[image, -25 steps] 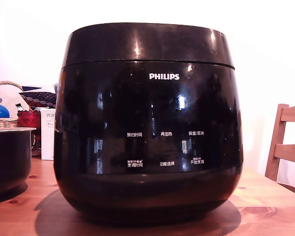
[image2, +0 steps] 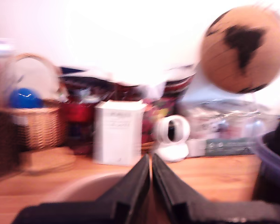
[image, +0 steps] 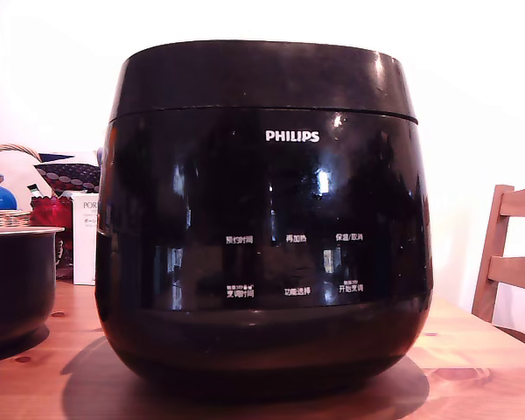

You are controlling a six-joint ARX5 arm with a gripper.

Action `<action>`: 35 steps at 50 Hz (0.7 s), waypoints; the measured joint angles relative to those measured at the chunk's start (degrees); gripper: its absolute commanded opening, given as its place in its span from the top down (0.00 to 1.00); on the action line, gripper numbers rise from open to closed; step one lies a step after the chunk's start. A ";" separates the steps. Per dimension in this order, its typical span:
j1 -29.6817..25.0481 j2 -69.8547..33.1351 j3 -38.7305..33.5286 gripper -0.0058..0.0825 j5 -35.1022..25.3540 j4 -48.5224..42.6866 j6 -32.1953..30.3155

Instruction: Open the rice cooker by pressing the large metal button on the top of its lid with medium force

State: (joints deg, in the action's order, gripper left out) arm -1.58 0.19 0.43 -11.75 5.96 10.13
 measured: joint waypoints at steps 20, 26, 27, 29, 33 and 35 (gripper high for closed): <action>-2.03 0.00 9.97 0.96 -13.53 -1.16 12.13; -3.98 -0.07 13.94 0.96 -18.64 -3.23 13.16; -4.31 -0.09 14.58 0.96 -19.39 -3.80 13.53; -5.05 -0.37 15.80 0.96 -21.66 -4.90 13.53; -6.45 -2.21 18.49 0.96 -24.63 -7.15 13.64; -7.13 -3.65 19.71 0.96 -25.42 -7.65 13.70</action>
State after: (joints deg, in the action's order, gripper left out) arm -8.71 -3.46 20.14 -37.17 -1.69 23.84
